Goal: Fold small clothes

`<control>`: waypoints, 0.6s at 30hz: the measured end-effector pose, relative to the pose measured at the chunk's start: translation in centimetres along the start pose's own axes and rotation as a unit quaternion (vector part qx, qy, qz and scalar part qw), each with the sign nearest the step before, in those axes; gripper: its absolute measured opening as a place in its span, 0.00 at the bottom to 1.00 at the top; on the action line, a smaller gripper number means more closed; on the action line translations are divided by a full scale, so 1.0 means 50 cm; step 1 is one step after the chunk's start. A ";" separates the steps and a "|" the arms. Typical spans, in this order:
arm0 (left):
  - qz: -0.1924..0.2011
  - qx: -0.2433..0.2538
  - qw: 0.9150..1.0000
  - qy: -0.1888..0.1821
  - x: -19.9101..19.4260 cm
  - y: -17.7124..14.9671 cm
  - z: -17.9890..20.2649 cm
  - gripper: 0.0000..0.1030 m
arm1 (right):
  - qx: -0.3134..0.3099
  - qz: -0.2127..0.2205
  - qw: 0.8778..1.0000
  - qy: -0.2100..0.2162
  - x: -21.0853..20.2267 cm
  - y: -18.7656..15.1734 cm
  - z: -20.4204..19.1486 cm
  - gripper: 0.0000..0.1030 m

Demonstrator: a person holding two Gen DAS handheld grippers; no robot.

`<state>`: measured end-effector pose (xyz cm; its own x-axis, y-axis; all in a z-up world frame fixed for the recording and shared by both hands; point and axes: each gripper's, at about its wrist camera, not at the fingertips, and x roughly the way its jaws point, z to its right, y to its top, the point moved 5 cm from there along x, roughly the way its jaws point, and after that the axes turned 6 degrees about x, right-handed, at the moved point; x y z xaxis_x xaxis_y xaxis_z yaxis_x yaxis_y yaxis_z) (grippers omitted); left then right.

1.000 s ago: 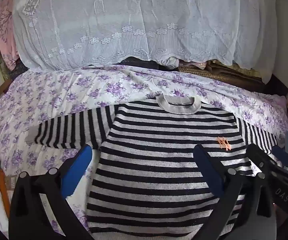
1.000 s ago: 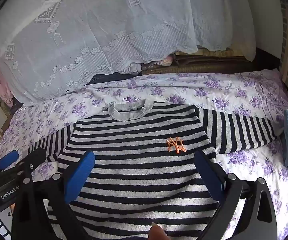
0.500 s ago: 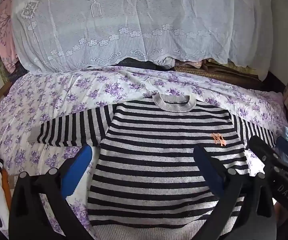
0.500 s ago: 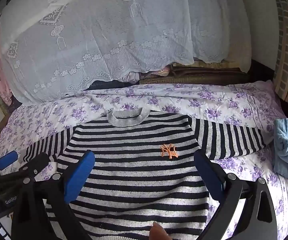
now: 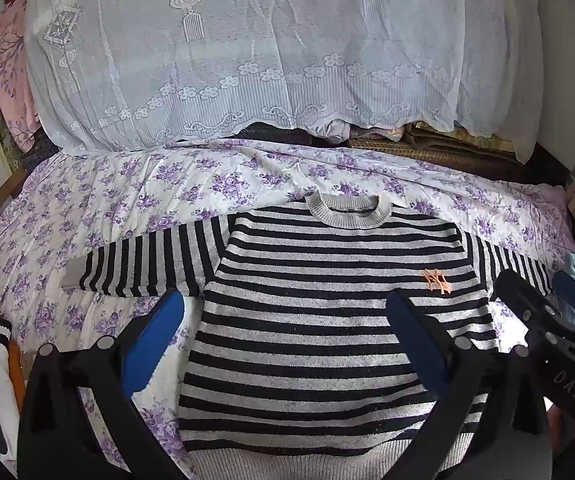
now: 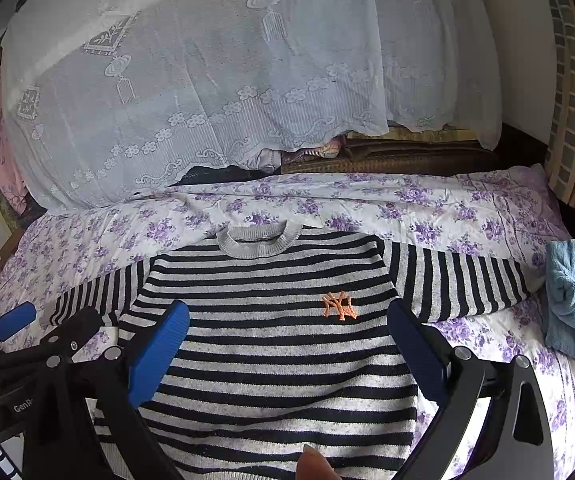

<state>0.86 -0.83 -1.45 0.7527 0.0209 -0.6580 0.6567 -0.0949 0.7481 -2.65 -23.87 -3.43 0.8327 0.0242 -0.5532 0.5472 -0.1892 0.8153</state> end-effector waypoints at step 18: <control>0.004 0.001 1.000 0.002 -0.007 0.003 -0.007 0.96 | 0.002 0.003 1.000 0.003 -0.004 0.004 -0.004 0.97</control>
<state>0.71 -0.48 -1.10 0.7583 0.0233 -0.6515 0.6503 -0.0973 0.7534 -2.70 -23.71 -3.12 0.8362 0.0288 -0.5477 0.5423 -0.1924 0.8179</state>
